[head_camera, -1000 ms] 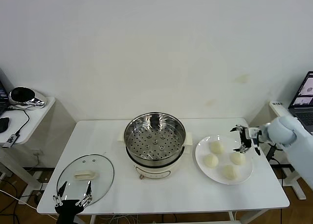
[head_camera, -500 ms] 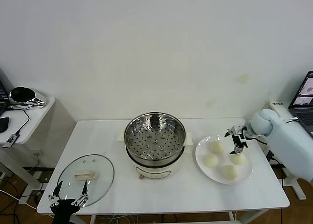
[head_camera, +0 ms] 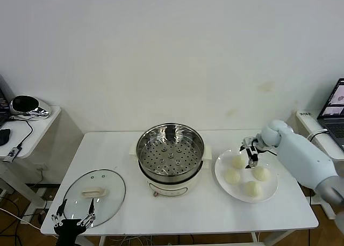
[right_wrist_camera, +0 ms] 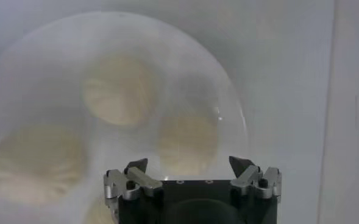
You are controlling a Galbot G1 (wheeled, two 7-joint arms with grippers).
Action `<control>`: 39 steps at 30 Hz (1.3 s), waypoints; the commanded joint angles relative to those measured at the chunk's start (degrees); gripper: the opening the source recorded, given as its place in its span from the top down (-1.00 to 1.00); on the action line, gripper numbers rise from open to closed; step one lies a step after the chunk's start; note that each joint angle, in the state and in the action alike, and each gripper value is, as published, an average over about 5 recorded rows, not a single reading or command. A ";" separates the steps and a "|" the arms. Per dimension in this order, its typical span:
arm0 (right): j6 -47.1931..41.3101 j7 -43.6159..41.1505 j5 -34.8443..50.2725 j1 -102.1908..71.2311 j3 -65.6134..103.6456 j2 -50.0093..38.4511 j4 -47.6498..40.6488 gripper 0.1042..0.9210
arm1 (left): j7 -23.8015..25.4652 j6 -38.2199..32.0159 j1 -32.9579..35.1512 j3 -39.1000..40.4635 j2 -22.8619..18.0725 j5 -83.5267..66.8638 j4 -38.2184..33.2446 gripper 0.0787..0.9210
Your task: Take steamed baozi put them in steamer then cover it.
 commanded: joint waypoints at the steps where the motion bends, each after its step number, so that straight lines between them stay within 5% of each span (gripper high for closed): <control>1: 0.19 0.34 -1.34 0.74 -0.68 3.05 -3.56 -0.75 | -0.02 0.01 0.01 -0.04 0.05 0.03 0.02 -0.77; 21: 0.37 1.20 -1.77 -0.27 -0.57 2.65 -3.03 -0.06 | -0.11 -0.88 0.53 0.12 -0.27 0.71 -0.51 -0.77; 27: 0.08 0.89 0.95 0.92 -2.33 -0.33 1.42 -0.04 | -0.10 -0.90 0.64 0.18 -0.33 0.72 -0.64 -0.77; 39: -4.49 -2.35 20.23 20.22 -16.96 -11.87 22.13 -0.07 | 0.03 -0.82 -0.33 0.85 -0.01 0.54 -0.24 -0.77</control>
